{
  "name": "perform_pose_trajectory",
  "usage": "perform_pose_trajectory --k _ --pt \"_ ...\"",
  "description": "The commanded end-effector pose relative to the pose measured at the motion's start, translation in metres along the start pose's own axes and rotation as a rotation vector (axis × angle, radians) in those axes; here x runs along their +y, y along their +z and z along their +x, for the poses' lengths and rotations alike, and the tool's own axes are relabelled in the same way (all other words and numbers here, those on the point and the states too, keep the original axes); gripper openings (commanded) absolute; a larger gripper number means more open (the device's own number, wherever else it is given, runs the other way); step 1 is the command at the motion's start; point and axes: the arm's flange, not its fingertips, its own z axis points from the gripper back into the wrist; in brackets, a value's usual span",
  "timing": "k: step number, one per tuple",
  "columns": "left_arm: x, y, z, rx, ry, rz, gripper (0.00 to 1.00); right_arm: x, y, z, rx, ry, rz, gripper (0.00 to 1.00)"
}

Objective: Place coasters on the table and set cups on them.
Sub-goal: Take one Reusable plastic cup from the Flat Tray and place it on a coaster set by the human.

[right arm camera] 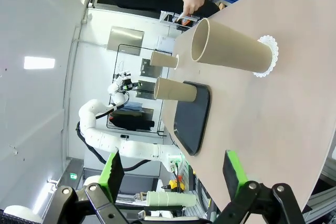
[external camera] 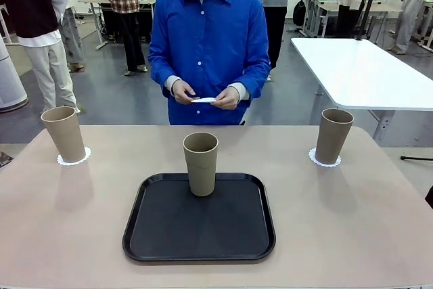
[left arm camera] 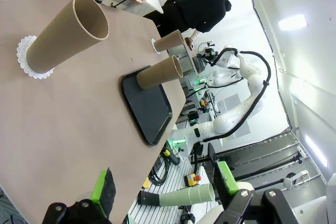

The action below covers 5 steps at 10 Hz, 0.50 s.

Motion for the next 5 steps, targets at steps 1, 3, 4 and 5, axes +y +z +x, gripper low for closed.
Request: perform_pose_trajectory --k 1,3,4,5 --pt "-0.003 0.0009 0.0002 0.001 0.006 0.005 1.0 -0.0006 -0.0021 -0.0019 -0.003 -0.004 0.0 1.0" --pt "-0.003 0.0009 0.0002 0.001 0.006 0.005 1.0 -0.0006 -0.0021 -0.0019 -0.003 -0.004 0.0 1.0" --pt "-0.003 0.0009 0.0002 0.001 0.006 0.005 1.0 -0.0006 -0.0021 -0.0019 -0.003 -0.004 0.0 1.0" --pt "-0.003 0.0009 0.0002 0.001 0.006 0.005 1.0 -0.0006 -0.0021 -0.0019 -0.003 -0.004 0.0 1.0"
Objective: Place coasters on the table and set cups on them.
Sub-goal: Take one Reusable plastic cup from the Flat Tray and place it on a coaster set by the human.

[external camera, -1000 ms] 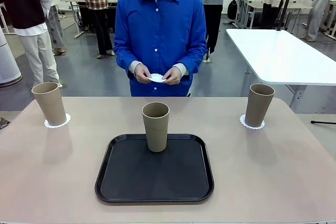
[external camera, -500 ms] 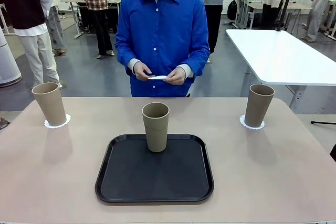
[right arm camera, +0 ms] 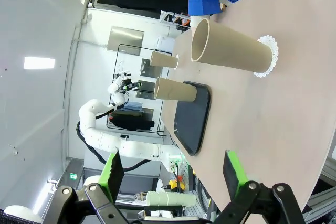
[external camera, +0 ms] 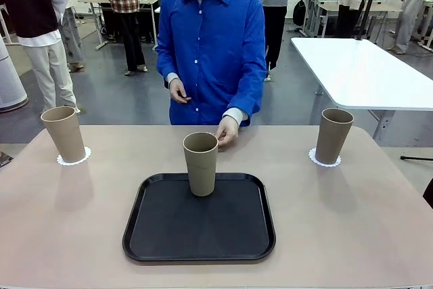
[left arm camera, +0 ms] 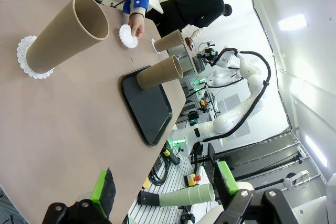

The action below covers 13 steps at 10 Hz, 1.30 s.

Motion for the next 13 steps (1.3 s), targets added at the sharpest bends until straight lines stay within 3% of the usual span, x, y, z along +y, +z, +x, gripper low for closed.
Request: perform_pose_trajectory --k 1,13 --pt "-0.003 0.0009 0.0002 0.001 0.006 0.005 1.0 -0.0006 -0.002 -0.0019 -0.003 -0.004 0.0 1.0" --pt "-0.003 0.0009 0.0002 0.001 0.006 0.005 1.0 -0.0006 -0.002 -0.0019 -0.003 -0.004 0.0 1.0"
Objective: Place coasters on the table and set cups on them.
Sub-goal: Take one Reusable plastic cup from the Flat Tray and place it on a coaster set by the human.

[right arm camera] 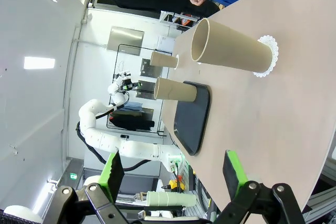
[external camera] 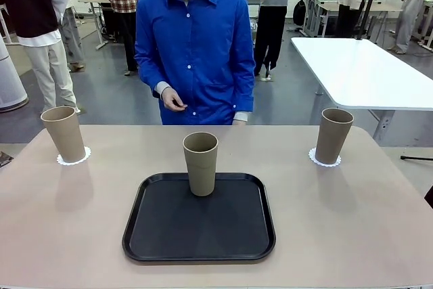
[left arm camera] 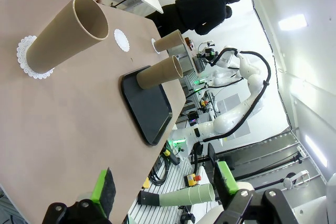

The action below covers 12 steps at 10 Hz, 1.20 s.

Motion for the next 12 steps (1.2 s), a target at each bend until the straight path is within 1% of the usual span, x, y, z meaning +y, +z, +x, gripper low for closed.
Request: perform_pose_trajectory --k 1,12 --pt "-0.003 0.0009 0.0002 0.001 0.006 0.005 1.0 -0.0006 -0.002 -0.0019 -0.003 -0.004 0.0 1.0" --pt "0.0 0.0 0.0 0.0 0.0 0.0 1.0 -0.0006 -0.002 -0.0019 -0.003 -0.004 0.0 1.0"
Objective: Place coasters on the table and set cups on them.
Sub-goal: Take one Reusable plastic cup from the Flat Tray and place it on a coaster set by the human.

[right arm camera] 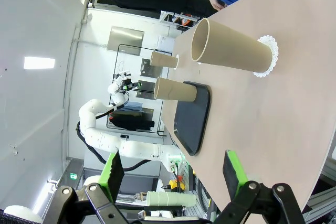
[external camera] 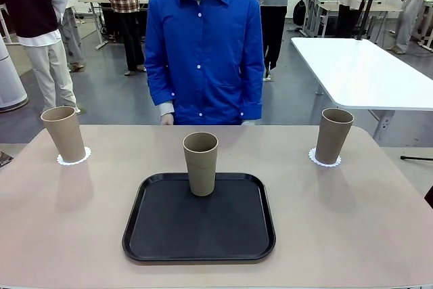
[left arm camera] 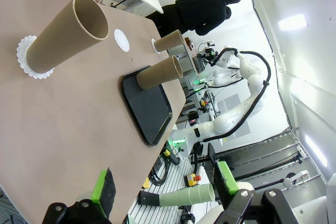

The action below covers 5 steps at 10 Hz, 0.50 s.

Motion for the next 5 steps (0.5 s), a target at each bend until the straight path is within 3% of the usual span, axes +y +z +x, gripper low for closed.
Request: perform_pose_trajectory --k 1,2,3,5 --pt "-0.032 -0.013 0.004 0.008 -0.162 0.083 1.0 -0.001 -0.002 -0.002 -0.003 -0.004 0.0 1.0" --pt "-0.083 -0.03 0.011 0.013 -0.346 0.153 1.0 -0.001 -0.002 -0.002 -0.003 -0.004 0.0 1.0" --pt "-0.121 -0.053 0.027 0.068 -0.448 0.202 1.0 -0.001 -0.002 -0.002 -0.003 -0.004 0.0 1.0" --pt "-0.159 -0.114 0.049 0.155 -0.608 0.354 1.0 -0.001 -0.002 -0.002 -0.003 -0.004 0.0 1.0"
